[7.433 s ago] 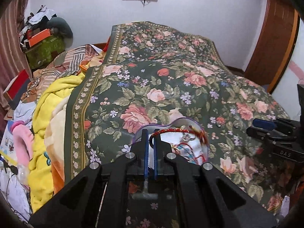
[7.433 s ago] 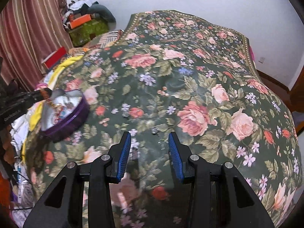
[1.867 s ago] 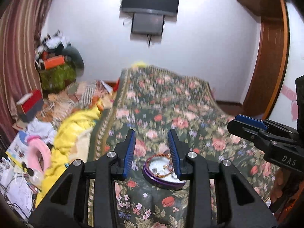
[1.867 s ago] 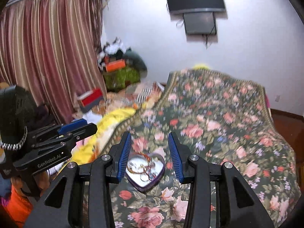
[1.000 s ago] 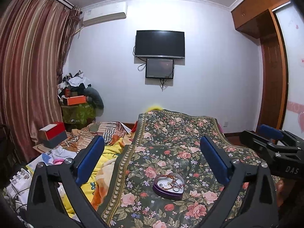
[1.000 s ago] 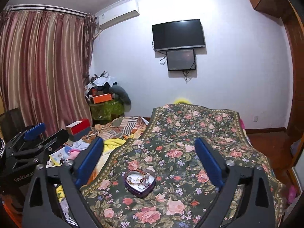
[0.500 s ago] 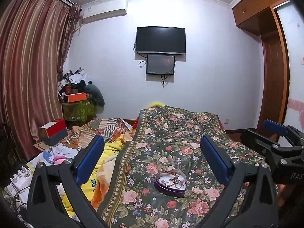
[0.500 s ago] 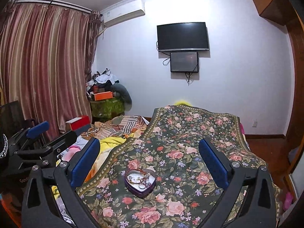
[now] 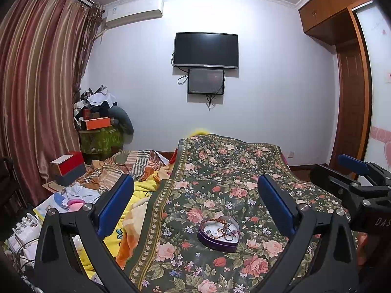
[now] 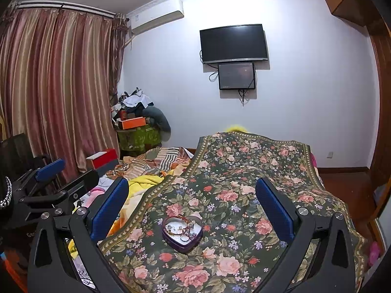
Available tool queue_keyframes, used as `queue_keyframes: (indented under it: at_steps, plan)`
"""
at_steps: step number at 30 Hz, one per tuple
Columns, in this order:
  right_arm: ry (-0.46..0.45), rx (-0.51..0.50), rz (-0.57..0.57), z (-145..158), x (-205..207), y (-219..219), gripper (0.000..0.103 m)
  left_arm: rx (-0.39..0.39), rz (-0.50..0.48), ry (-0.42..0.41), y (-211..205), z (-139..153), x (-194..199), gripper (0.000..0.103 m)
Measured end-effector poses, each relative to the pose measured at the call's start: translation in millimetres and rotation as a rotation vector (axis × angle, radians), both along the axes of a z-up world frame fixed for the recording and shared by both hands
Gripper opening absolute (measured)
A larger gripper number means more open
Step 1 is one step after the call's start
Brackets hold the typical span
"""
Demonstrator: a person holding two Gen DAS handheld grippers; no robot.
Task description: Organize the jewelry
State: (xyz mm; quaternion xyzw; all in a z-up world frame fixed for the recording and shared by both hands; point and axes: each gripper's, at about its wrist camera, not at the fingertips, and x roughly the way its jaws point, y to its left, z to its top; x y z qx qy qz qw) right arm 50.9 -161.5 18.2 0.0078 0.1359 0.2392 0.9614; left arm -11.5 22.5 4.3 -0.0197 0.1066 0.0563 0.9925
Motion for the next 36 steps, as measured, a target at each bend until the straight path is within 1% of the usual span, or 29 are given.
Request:
queue_keyframes:
  at_steps: [14, 36]
  plan:
    - [0.003, 0.004, -0.001, 0.1, 0.6, 0.3, 0.103, -0.004, -0.003, 0.001, -1.4, -1.8, 2.1, 0.102]
    - [0.002, 0.003, -0.002, -1.0, 0.7, 2.2, 0.103, -0.047, -0.027, 0.014, 5.3, -1.2, 4.5, 0.102]
